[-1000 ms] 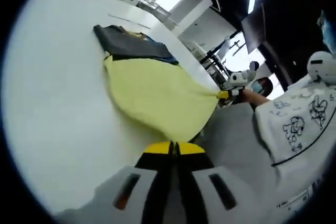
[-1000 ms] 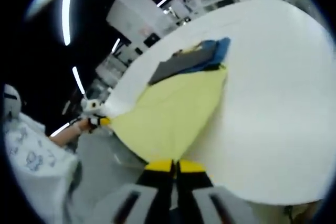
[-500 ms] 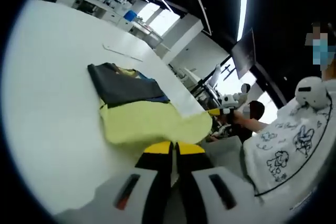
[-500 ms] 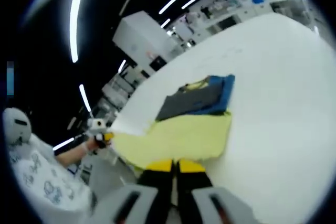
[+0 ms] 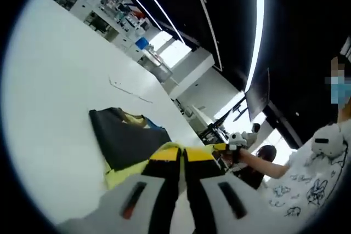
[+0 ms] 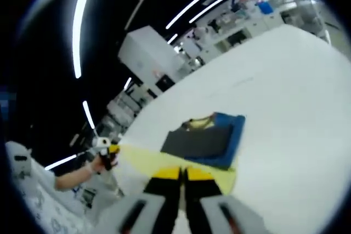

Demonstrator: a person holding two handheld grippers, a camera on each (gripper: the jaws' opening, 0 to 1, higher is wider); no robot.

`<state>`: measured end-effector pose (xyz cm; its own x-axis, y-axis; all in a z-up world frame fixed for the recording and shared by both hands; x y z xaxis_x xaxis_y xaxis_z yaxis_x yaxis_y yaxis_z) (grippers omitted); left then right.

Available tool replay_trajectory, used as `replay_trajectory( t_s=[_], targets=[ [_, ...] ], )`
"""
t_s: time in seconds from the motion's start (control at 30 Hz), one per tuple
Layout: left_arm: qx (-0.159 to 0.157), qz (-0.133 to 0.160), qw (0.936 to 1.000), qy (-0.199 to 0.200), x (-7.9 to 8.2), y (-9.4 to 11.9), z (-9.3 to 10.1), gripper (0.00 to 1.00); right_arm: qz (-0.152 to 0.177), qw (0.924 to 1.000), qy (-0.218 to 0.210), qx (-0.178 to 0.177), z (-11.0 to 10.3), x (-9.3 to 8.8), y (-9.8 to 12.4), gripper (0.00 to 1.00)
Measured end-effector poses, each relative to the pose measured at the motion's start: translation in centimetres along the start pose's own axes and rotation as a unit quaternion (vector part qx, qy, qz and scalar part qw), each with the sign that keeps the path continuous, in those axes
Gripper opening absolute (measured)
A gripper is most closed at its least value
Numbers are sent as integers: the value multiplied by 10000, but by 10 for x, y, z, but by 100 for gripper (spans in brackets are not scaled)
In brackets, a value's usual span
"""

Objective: Fold the garment on the visible template until the final outline fits inside the template.

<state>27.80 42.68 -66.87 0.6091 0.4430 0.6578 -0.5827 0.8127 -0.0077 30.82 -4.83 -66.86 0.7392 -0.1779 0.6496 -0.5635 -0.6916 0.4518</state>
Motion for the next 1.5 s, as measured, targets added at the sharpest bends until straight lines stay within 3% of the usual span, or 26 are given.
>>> replay_trajectory(
  t_s=[0.2,0.23,0.4,0.63,0.8,0.97,1.2,1.5],
  targets=[
    [469,109,9988,-58,23,-11,-28,0,80,9999,76,-94,13,30,-25,0],
    [678,125,9976,-1,27,-12,-35,0,112,9998,108,-99,14,37,-31,0],
    [954,6,9954,-11,37,-26,-50,0,145,9996,198,-166,20,62,-58,0],
    [1310,-127,9913,-15,52,-38,-75,0,34,9990,305,-326,36,80,-88,0],
    [1517,-241,9881,100,51,-45,-96,0,-62,9989,208,-409,47,78,-104,0],
    [1855,-491,9811,235,39,-52,-120,0,-261,9974,174,-653,60,67,-122,0],
    [2126,-761,9739,230,25,-58,-134,0,-443,9953,181,-841,71,56,-136,0],
    [2176,-660,9731,375,21,-59,-143,0,-539,9947,183,-852,74,51,-139,0]
  ],
)
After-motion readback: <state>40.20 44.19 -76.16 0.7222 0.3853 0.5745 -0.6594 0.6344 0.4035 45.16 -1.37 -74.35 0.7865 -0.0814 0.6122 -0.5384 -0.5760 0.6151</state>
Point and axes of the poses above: the point that each gripper's makers call its tool centre point, and the gripper's own axes: y roughly backward along the fingers, z roughly to its right, x roughly out of its top, the point moved 9 cm from there along y, roughly backward along the fingers, and after that the axes turned 8 degrees about -x, right-handed, at the moved point
